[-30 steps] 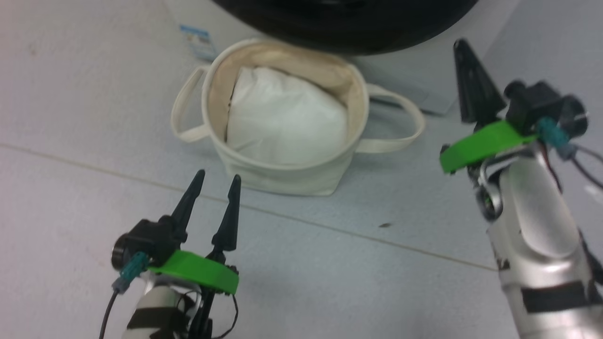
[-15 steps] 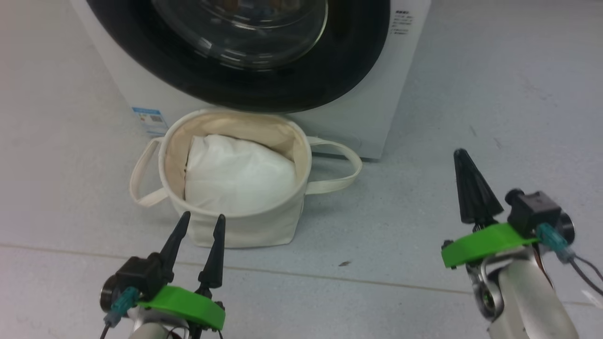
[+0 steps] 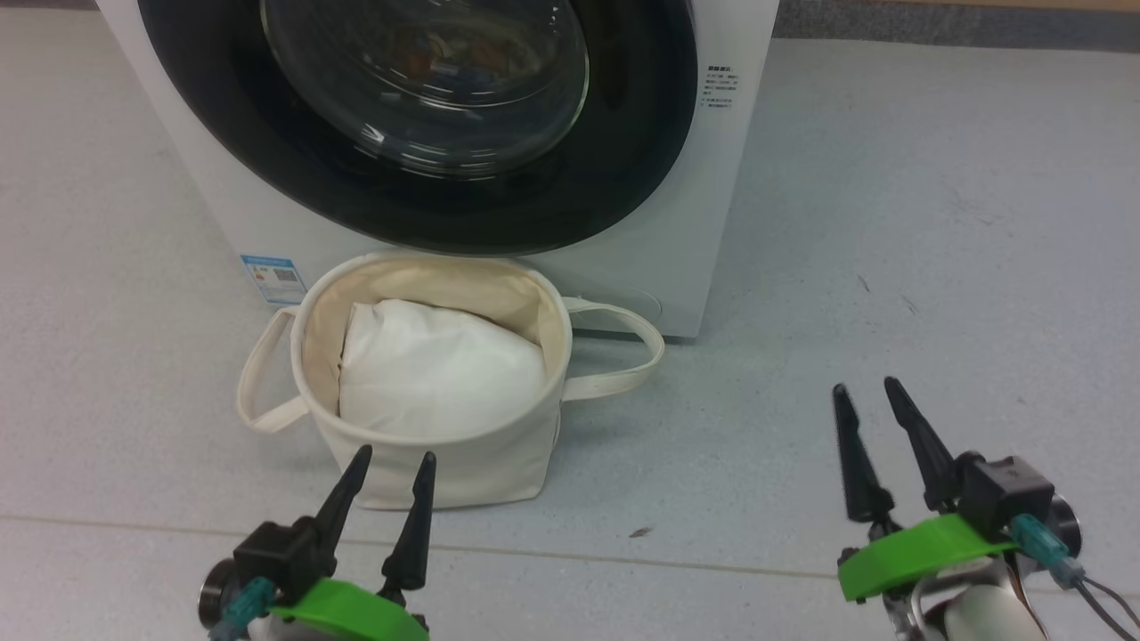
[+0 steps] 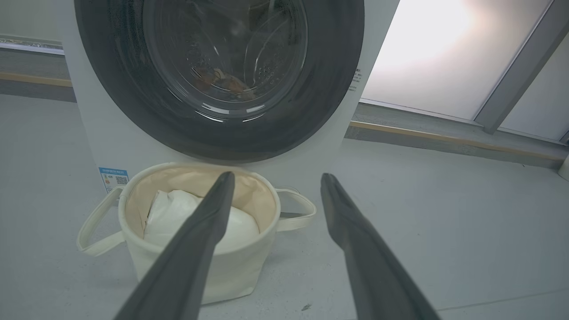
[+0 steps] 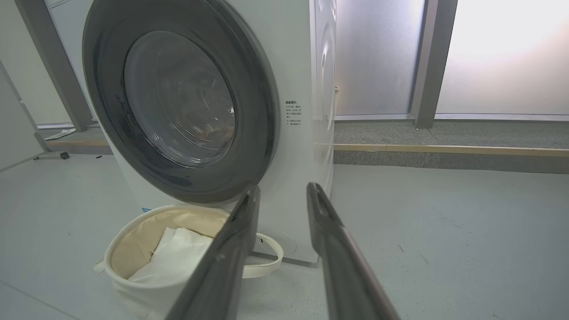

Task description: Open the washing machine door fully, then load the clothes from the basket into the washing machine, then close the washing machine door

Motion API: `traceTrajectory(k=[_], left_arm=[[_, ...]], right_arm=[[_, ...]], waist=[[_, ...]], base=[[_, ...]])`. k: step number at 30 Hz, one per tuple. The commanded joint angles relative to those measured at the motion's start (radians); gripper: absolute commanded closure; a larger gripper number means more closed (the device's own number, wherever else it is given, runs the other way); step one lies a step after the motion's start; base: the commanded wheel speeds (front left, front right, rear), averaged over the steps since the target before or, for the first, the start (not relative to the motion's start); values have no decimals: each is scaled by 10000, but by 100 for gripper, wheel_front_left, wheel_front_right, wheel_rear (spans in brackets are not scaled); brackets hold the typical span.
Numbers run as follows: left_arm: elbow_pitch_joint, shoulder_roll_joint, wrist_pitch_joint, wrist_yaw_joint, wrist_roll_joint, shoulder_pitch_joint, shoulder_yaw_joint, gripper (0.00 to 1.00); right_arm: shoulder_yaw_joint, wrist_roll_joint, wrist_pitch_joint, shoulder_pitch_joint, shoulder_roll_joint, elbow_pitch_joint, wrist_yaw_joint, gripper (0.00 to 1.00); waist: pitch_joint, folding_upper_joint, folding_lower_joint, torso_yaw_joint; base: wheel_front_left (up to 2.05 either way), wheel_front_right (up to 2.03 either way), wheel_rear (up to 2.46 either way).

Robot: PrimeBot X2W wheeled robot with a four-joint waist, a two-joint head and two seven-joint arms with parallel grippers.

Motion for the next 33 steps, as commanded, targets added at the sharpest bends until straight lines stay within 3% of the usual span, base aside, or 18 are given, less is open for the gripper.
traceTrajectory(k=[1,9,33], left_arm=[[-253,137,-59,-44,263,-157,258,0],[-418,137,-59,-22,708,-15,320,0],[-882,137,-59,30,418,111,363,0]], right_arm=[[219,-23,20,-20,50,-355,-4,0],[276,71,20,54,50,-317,-4,0],[307,93,20,26,51,-282,-4,0]], waist=[[-72,-1,1,9],[-146,-1,1,3],[-218,-1,1,134]], base=[[0,0,0],[0,0,0],[0,0,0]])
